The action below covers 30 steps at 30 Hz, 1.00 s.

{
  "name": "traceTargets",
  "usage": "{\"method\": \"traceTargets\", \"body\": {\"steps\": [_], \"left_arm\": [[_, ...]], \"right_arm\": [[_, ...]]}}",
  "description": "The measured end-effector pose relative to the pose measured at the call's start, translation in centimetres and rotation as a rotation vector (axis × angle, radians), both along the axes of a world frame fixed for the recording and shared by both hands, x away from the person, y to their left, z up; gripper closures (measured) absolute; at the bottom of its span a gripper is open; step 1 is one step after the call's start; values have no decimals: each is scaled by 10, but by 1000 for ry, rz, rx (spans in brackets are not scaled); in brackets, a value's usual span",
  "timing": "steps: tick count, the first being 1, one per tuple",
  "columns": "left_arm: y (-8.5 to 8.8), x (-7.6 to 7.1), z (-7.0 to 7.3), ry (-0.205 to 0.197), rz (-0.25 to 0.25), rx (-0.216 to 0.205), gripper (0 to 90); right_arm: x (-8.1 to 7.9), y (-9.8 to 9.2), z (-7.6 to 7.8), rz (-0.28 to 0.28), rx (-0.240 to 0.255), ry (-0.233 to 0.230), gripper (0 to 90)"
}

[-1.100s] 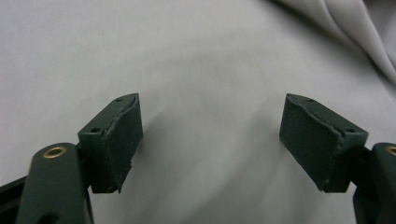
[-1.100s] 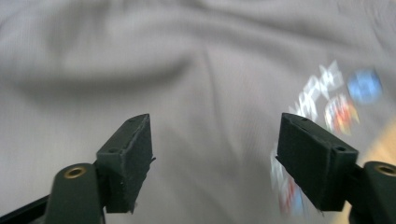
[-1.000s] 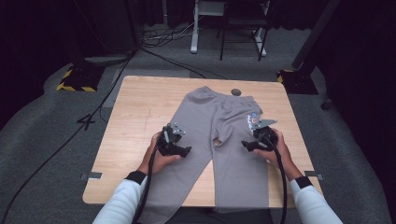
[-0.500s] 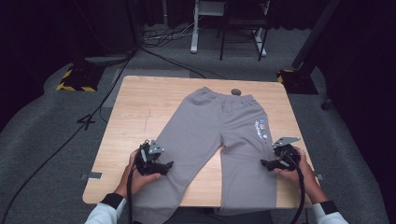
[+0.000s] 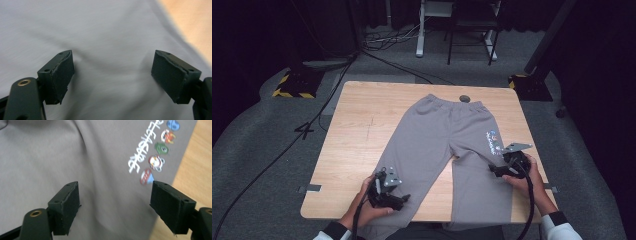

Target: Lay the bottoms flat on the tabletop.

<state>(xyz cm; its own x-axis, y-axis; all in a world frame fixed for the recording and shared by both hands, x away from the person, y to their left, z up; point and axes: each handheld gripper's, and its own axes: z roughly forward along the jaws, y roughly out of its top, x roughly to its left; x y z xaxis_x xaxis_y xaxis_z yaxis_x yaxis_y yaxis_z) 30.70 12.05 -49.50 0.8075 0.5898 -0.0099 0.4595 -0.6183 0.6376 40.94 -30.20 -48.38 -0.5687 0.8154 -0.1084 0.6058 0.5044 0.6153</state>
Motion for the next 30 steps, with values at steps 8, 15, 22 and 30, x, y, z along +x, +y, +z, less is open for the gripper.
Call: {"method": "traceTargets", "body": {"steps": [8,15,22,30], "left_arm": [[0,31,7,-36,76,-57,195],[3,66,-5,-31,142,-50,212],[7,57,-7,-42,128,-65,194],[2,24,-1,-10,74,-21,218]], "right_arm": [[-40,63,8,263,42,-28,253],[-61,91,-2,340,15,24,266],[-89,85,-2,469,30,108,248],[-111,72,3,515,-12,148,260]]}}
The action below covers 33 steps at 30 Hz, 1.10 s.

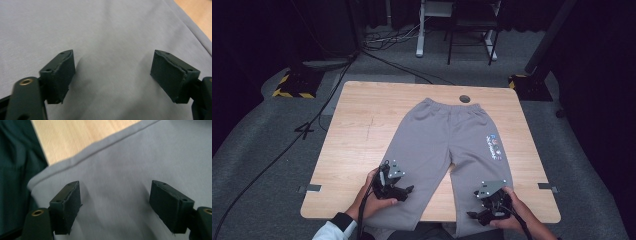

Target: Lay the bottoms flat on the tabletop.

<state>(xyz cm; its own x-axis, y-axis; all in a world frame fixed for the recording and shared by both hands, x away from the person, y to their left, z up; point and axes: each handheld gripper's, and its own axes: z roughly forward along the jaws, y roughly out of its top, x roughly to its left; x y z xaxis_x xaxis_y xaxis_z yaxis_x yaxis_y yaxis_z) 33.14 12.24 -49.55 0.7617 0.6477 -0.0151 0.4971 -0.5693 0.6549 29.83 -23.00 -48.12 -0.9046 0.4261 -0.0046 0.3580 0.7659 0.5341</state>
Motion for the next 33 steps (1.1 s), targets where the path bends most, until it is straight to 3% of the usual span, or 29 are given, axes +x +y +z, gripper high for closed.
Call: {"method": "traceTargets", "body": {"steps": [1,3,5,6,8,9,10,12,14,15,17,18,20,24,25,33], "left_arm": [[-1,1,2,4,-13,-3,225],[-5,9,9,-32,-10,-28,208],[-9,27,17,-45,-6,-60,216],[-12,39,20,-52,-2,-71,215],[-21,64,21,-64,0,-73,216],[-26,76,20,-66,18,-59,216],[-30,89,17,-40,29,-80,220],[-37,110,13,-13,45,-84,222],[-42,124,9,-21,57,-92,238],[-46,129,7,-33,60,-58,241],[-49,138,3,-35,95,-61,243],[-50,141,2,-45,105,-56,262],[-50,149,-2,-24,132,-60,266],[-48,157,-5,-33,159,-64,248],[-46,159,-5,-43,166,-49,248],[-13,179,-6,-42,316,-49,239]], "right_arm": [[1,-2,2,-4,-6,-8,284],[13,-13,9,-90,41,-62,276],[33,-28,18,-245,131,-116,300],[46,-35,21,-319,146,-146,311],[73,-44,24,-438,110,-225,324],[89,-49,24,-486,124,-218,331],[105,-53,22,-524,126,-195,327],[132,-56,16,-596,84,-206,361],[155,-59,8,-618,110,-132,356],[164,-58,3,-631,95,-129,360],[179,-55,-5,-632,80,-95,338],[185,-54,-7,-636,98,-98,336],[194,-49,-7,-653,99,-97,322],[210,-33,-8,-621,97,-94,297],[214,-29,-8,-617,98,-97,286],[247,6,-10,-574,112,-107,258]]}}
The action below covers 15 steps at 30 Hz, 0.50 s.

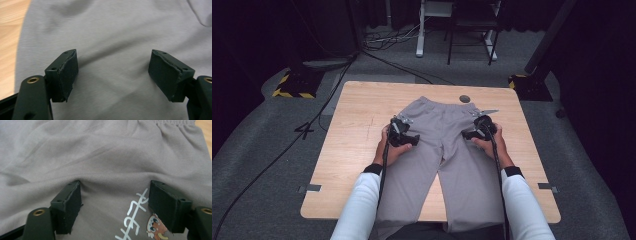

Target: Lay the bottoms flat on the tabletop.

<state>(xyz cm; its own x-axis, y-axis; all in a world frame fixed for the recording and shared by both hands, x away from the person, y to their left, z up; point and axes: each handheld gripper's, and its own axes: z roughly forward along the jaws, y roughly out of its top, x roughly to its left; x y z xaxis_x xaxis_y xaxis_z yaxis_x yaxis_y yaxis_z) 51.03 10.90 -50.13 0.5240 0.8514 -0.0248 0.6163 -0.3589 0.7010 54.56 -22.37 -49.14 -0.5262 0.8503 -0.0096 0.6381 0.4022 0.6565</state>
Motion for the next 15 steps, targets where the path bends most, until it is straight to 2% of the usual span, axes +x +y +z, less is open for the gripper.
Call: {"method": "traceTargets", "body": {"steps": [8,11,13,14,15], "left_arm": [[35,7,0,1,121,4,239],[42,8,0,1,122,4,237],[44,7,2,23,125,14,226],[46,7,5,42,124,35,218],[48,5,7,55,121,40,216]], "right_arm": [[23,35,-4,-10,15,-37,231],[28,47,-2,-29,-16,-36,215],[26,50,3,-42,-62,-23,279],[24,49,6,-51,-56,-23,285],[21,46,9,-45,-24,-24,282]]}}
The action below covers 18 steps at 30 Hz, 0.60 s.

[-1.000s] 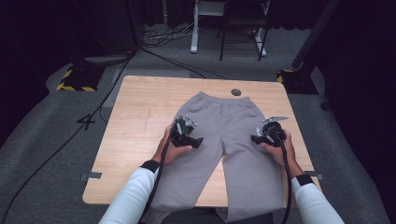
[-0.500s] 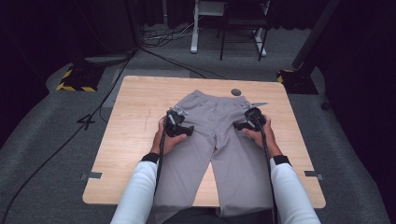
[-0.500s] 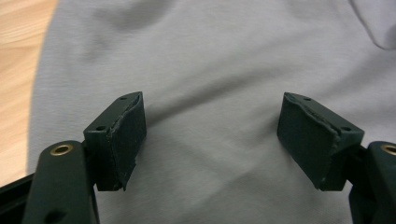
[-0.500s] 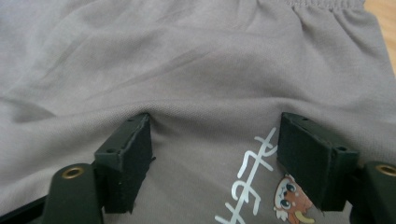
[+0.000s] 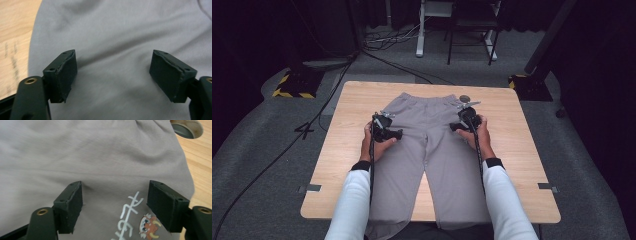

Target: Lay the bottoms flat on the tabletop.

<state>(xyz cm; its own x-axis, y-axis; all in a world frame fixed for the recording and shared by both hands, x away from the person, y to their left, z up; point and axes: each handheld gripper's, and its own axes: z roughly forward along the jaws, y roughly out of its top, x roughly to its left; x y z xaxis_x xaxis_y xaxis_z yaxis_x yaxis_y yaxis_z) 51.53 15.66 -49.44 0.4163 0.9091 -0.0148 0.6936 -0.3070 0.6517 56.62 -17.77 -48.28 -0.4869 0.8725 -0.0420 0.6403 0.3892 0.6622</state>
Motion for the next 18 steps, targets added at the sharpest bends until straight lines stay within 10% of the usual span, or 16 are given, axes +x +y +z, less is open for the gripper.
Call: {"method": "traceTargets", "body": {"steps": [7,18], "left_arm": [[3,-59,16,-39,-234,-33,194],[22,-147,-2,-52,-318,40,193]], "right_arm": [[-56,-15,10,199,-11,-19,262],[-151,-36,-2,380,-77,30,229]]}}
